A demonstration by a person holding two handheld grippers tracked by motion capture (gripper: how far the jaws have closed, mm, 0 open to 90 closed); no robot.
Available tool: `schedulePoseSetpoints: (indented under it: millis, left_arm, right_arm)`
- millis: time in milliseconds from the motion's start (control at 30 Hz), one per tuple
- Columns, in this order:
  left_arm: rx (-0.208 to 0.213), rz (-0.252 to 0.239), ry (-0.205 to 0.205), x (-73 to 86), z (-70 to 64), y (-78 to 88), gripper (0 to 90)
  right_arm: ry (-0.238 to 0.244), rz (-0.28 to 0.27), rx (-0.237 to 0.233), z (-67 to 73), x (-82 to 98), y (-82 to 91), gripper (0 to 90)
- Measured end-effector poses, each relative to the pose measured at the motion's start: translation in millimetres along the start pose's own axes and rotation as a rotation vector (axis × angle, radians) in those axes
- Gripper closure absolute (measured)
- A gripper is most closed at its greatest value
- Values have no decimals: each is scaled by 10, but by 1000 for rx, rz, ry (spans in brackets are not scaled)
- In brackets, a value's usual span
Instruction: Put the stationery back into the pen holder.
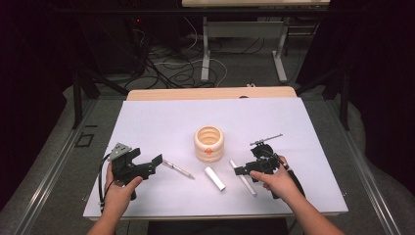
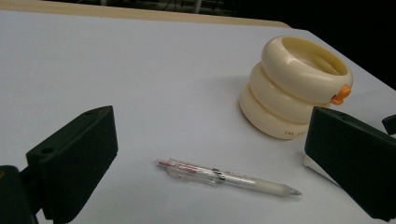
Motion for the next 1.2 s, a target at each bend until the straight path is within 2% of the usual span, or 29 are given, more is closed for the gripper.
schedulePoseSetpoints:
  millis: [100, 200, 300, 400, 433, 467, 533, 567, 600, 633, 700, 833, 900, 967, 1033, 1067, 1200]
  left_arm:
    - [3, 2, 1, 1, -5, -3, 27]
    - [0, 1, 0, 1, 0, 0, 27]
    - [0, 1, 0, 1, -1, 1, 27]
    - [3, 3, 2, 2, -8, -2, 27]
    - [3, 6, -2, 1, -6, -2, 27]
    - [3, 0, -1, -1, -8, -9, 27]
    - [2, 4, -3, -3, -10, -12, 27]
    - [3, 4, -7, -4, -11, -14, 27]
    - [5, 6, -1, -5, -19, -15, 27]
    - [5, 5, -2, -6, -24, -18, 27]
    - [7, 7, -7, -7, -30, -24, 27]
    - [6, 6, -9, -8, -39, -23, 27]
    - [5, 8, -8, -6, -34, -20, 27]
    - [3, 9, -6, -4, -30, -18, 27]
    - [4, 9, -4, -1, -30, -16, 27]
    - [3, 9, -4, 0, -29, -16, 27]
    - [3, 12, -3, 5, -26, -14, 27]
  right_arm:
    - [3, 21, -2, -17, -6, 4, 444]
    - [-14, 48, 2, -21, -12, 11, 466]
    - [1, 44, -3, -28, -10, -12, 508]
    - [8, 70, 12, -32, -2, -23, 550]
    - [-7, 62, 3, -30, 3, -33, 557]
    - [-9, 30, -8, -36, 8, -64, 564]
    - [-9, 105, 29, -46, 8, -29, 580]
    - [-29, 123, 38, -37, 16, -22, 593]
    - [-35, 119, 33, -43, 25, -35, 601]
    - [-20, 105, 28, -62, 32, -52, 606]
    - [-24, 113, 29, -75, 47, -68, 630]
    - [-40, 162, 37, -83, 77, -82, 653]
    - [-18, 173, 35, -97, 82, -93, 672]
    - [-33, 194, 43, -87, 89, -96, 688]
    - [-31, 199, 44, -92, 92, -110, 695]
    - [-13, 191, 43, -106, 93, -126, 698]
    - [-9, 219, 53, -118, 97, -145, 711]
Point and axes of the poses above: each handheld gripper's, and its own axes: y roughly backward along the jaws, x roughly out of its underside, z roughly to its left, the point moved 2 cm from there along -y, roughly forward along the jaws, and after that the axes turned 4 degrees about -y, right-handed, at the moved point
